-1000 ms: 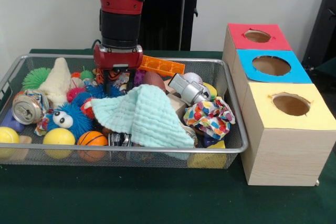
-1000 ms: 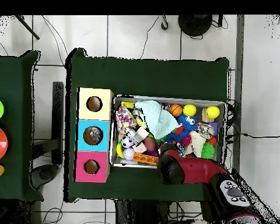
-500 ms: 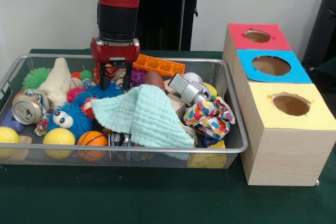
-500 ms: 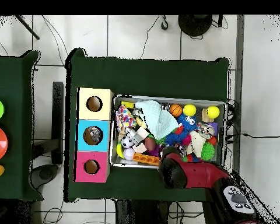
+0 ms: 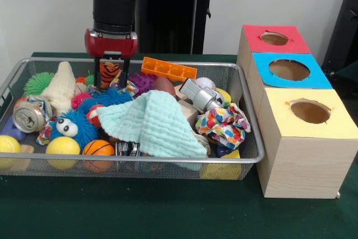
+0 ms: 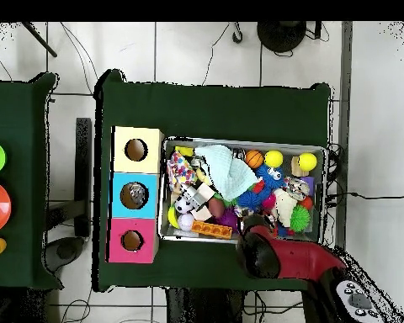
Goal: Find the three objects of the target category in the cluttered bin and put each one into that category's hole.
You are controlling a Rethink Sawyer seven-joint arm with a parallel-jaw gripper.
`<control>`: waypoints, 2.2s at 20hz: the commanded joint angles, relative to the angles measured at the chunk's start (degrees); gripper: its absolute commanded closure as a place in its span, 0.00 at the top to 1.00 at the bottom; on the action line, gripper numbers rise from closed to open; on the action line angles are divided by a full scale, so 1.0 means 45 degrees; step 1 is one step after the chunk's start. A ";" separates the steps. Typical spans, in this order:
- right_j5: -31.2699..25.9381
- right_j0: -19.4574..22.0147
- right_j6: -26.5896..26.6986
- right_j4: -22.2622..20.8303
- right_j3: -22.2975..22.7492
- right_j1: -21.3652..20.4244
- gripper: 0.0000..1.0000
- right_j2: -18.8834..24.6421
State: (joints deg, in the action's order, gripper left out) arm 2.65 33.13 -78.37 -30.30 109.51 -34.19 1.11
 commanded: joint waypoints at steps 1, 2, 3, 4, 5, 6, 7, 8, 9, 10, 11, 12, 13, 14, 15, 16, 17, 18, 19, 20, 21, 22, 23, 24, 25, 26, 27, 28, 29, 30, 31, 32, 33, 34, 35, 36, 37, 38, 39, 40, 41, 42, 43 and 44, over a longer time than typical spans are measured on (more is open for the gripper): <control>-0.1366 0.0576 -0.0705 -0.0871 0.0202 0.0195 1.00 -0.0013; -0.1339 0.0596 -0.0681 -0.0889 0.0085 0.0298 1.00 -0.0001; -0.1312 0.0616 -0.0657 -0.0907 -0.0032 0.0401 1.00 0.0011; -0.1253 0.0619 -0.0656 -0.0927 -0.0135 0.0510 1.00 -0.0015; -0.1182 0.0602 -0.0666 -0.0941 -0.0260 0.0641 1.00 -0.0059; -0.1111 0.0585 -0.0676 -0.0954 -0.0386 0.0771 1.00 -0.0104; -0.1021 0.0547 -0.0702 -0.0952 -0.0555 0.0947 1.00 -0.0160; -0.0851 0.0510 -0.0752 -0.0957 -0.0741 0.1209 1.00 -0.0231; -0.0680 0.0473 -0.0802 -0.0962 -0.0926 0.1471 1.00 -0.0301; -0.0510 0.0437 -0.0852 -0.0968 -0.1112 0.1733 1.00 -0.0371; -0.0355 0.0395 -0.0907 -0.0942 -0.1322 0.2017 1.00 -0.0423; -0.0157 0.0335 -0.0982 -0.0920 -0.1495 0.2291 1.00 -0.0500; 0.0030 0.0286 -0.1056 -0.0888 -0.1658 0.2558 1.00 -0.0567; 0.0217 0.0238 -0.1130 -0.0857 -0.1822 0.2824 1.00 -0.0635; 0.0421 0.0195 -0.1204 -0.0826 -0.1958 0.3072 1.00 -0.0713; 0.0600 0.0163 -0.1272 -0.0784 -0.2063 0.3275 1.00 -0.0792; 0.0778 0.0132 -0.1339 -0.0743 -0.2168 0.3478 1.00 -0.0871; 0.0898 0.0096 -0.1374 -0.0690 -0.2246 0.3616 1.00 -0.0947; 0.1008 0.0088 -0.1399 -0.0676 -0.2274 0.3693 1.00 -0.1028; 0.1084 0.0028 -0.1408 -0.0625 -0.2317 0.3752 1.00 -0.1136; 0.1146 -0.0013 -0.1423 -0.0572 -0.2376 0.3833 1.00 -0.1231; 0.1198 -0.0047 -0.1432 -0.0525 -0.2405 0.3877 1.00 -0.1319; 0.1217 -0.0072 -0.1436 -0.0472 -0.2439 0.3909 1.00 -0.1387; 0.1228 -0.0087 -0.1434 -0.0432 -0.2442 0.3900 1.00 -0.1455; 0.1238 -0.0102 -0.1432 -0.0391 -0.2445 0.3890 1.00 -0.1523; 0.1244 -0.0111 -0.1423 -0.0365 -0.2439 0.3857 1.00 -0.1584; 0.1237 -0.0100 -0.1401 -0.0362 -0.2440 0.3823 1.00 -0.1624; 0.1231 -0.0089 -0.1380 -0.0358 -0.2440 0.3790 1.00 -0.1664; 0.1209 -0.0047 -0.1339 -0.0375 -0.2471 0.3776 1.00 -0.1663; 0.1146 0.0017 -0.1291 -0.0395 -0.2523 0.3783 1.00 -0.1618; 0.1083 0.0082 -0.1243 -0.0414 -0.2576 0.3790 1.00 -0.1572; 0.0964 0.0167 -0.1203 -0.0416 -0.2629 0.3816 1.00 -0.1508; 0.0928 0.0209 -0.1181 -0.0420 -0.2685 0.3847 1.00 -0.1492; 0.0892 0.0252 -0.1160 -0.0424 -0.2741 0.3877 1.00 -0.1477; 0.0902 0.0271 -0.1157 -0.0430 -0.2759 0.3860 1.00 -0.1504; 0.0914 0.0267 -0.1161 -0.0419 -0.2778 0.3853 1.00 -0.1539; 0.0909 0.0218 -0.1177 -0.0378 -0.2803 0.3840 1.00 -0.1573; 0.0913 0.0196 -0.1196 -0.0344 -0.2819 0.3834 1.00 -0.1620; 0.0894 0.0169 -0.1239 -0.0275 -0.2828 0.3834 1.00 -0.1694; 0.0831 0.0139 -0.1285 -0.0182 -0.2838 0.3843 1.00 -0.1794; 0.0798 0.0067 -0.1341 -0.0079 -0.2846 0.3846 1.00 -0.1970; 0.0770 -0.0012 -0.1441 0.0063 -0.2819 0.3829 1.00 -0.2179; 0.0774 -0.0096 -0.1513 0.0159 -0.2787 0.3789 1.00 -0.2376; 0.0777 -0.0180 -0.1586 0.0255 -0.2756 0.3749 1.00 -0.2573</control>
State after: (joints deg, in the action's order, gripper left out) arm 10.59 30.99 -78.37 -30.17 103.48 -23.82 -5.31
